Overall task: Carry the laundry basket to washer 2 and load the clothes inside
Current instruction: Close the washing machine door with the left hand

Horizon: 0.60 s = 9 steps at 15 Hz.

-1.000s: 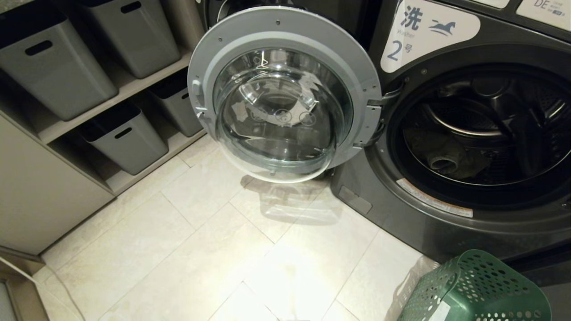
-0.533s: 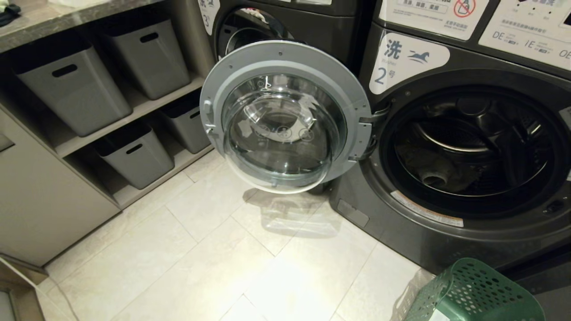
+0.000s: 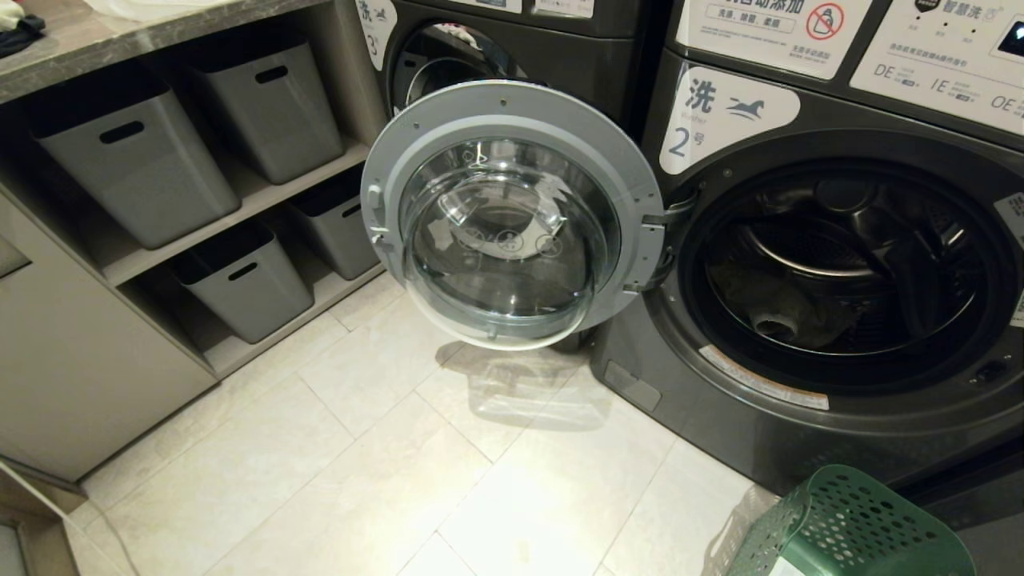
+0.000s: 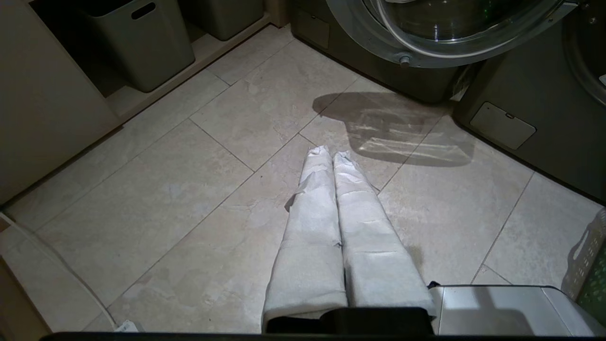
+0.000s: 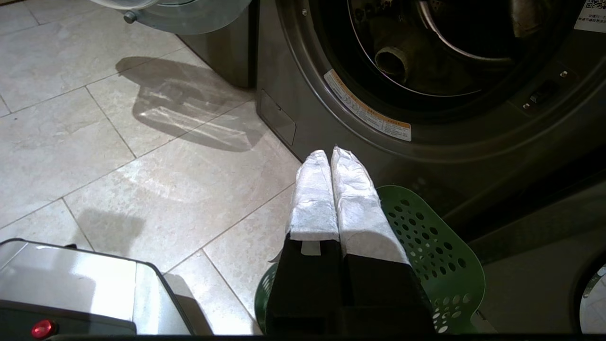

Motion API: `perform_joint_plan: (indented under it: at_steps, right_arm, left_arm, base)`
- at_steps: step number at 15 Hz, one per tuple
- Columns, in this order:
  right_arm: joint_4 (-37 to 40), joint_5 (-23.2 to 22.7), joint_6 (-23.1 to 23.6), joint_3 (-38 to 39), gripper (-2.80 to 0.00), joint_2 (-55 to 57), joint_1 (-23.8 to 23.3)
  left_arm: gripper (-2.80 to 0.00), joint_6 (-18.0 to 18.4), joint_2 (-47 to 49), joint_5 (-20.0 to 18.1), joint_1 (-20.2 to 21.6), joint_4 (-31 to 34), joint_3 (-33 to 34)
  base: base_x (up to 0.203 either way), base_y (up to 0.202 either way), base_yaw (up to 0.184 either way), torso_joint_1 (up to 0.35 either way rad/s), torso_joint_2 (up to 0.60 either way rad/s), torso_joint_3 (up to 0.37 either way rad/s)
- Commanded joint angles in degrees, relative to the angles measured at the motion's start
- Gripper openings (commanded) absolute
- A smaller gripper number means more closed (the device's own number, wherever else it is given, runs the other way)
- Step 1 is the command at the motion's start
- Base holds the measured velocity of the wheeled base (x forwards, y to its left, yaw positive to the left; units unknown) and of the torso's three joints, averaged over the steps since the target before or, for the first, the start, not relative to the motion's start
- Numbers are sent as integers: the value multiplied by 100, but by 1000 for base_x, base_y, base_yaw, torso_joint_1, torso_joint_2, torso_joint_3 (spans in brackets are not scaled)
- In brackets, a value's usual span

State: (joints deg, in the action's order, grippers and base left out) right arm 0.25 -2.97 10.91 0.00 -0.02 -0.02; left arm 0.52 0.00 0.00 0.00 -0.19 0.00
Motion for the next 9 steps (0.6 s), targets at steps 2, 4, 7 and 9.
perform_joint_plan:
  at_steps: [2, 4, 7, 9]
  right_arm:
    - [2, 7, -10, 0, -280, 11, 2]
    - [10, 7, -10, 0, -280, 11, 2]
    - [7, 7, -19, 0, -280, 11, 2]
    - [2, 7, -19, 0, -280, 11, 2]
  left_arm:
    - [-280, -17, 2, 0, 0, 1, 9]
    - [-280, 33, 0, 0, 0, 1, 9]
    - [-280, 36, 0, -9, 0, 1, 9]
    - [-280, -17, 0, 5, 0, -8, 9]
  base:
    - [0, 0, 0, 0, 0, 0]
    - [0, 0, 0, 0, 0, 0]
    - [0, 0, 0, 0, 0, 0]
    - [0, 0, 0, 0, 0, 0]
